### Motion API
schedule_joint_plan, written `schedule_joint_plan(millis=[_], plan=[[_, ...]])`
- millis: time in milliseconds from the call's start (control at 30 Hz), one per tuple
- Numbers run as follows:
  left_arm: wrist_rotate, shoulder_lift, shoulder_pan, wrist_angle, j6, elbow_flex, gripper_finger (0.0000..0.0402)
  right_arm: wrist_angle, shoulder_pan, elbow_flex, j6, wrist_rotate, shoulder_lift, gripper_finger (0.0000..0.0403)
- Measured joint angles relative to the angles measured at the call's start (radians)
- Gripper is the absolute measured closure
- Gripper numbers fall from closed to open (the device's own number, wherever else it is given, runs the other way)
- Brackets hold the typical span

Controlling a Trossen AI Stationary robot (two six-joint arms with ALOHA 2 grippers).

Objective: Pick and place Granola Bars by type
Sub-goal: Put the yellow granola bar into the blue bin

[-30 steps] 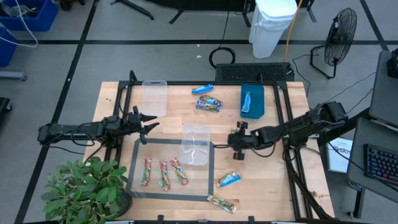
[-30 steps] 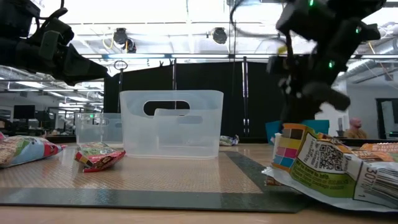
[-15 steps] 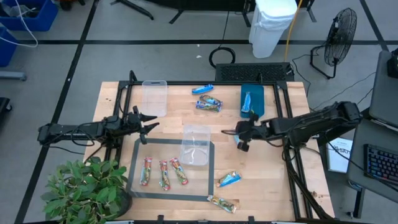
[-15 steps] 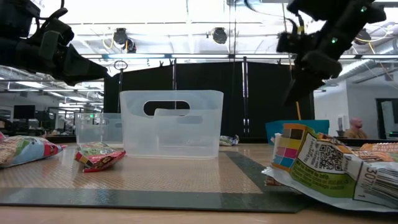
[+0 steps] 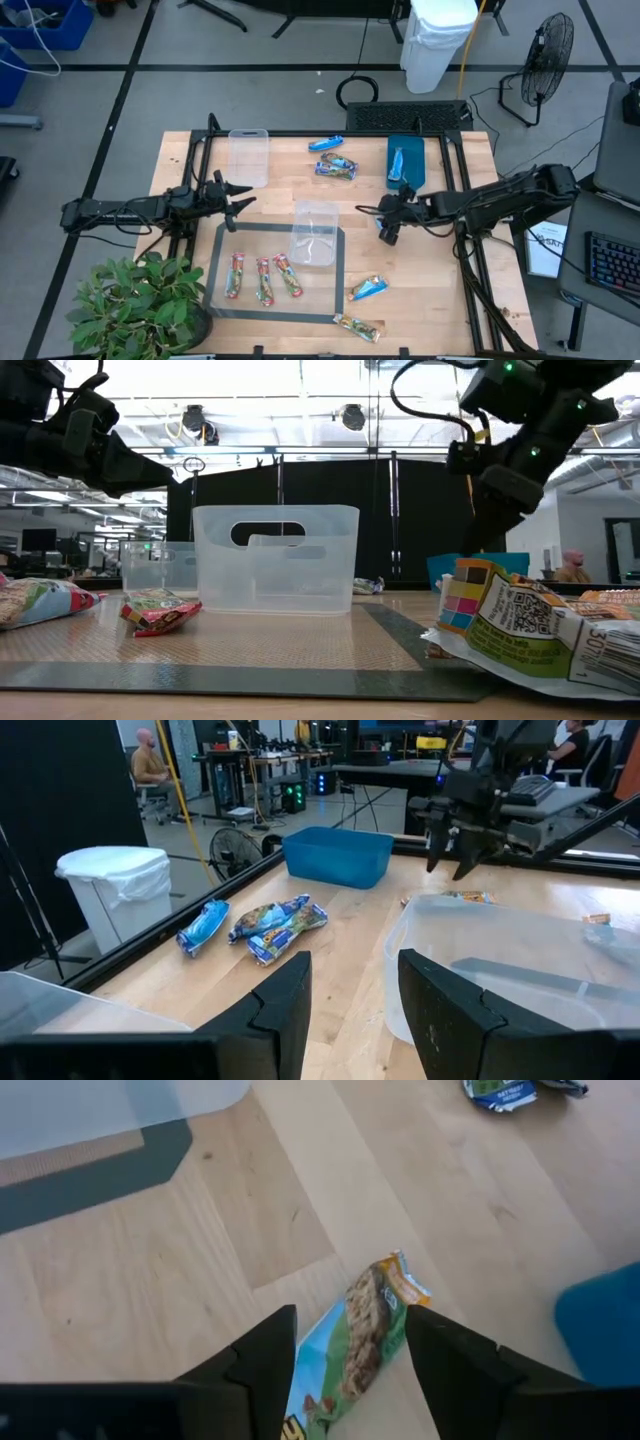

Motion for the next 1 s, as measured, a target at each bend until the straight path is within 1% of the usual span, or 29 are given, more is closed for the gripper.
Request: schedule_joint_plan(millis=[233, 467, 700, 1000], plan=[[0.000, 0.000, 0.000, 0.000, 0.000, 0.000, 0.0245, 0.135, -0.001, -0.082, 0.000, 0.000, 0.000, 0.0230], [0.000, 0.000, 0.000, 0.000, 0.000, 0.000, 0.0245, 0.224, -0.001, -0.147, 0.000, 0.004, 0.000, 0.0231], [0.000, 0.000, 0.000, 0.000, 0.000, 0.000, 0.0245, 0.353, -0.001, -0.221, 0.000, 0.004, 0.000, 0.0232], [0.000, 0.000, 0.000, 0.000, 0.000, 0.000, 0.0245, 0.363, -0.001, -0.254, 0.003, 0.004, 0.000, 0.0232]])
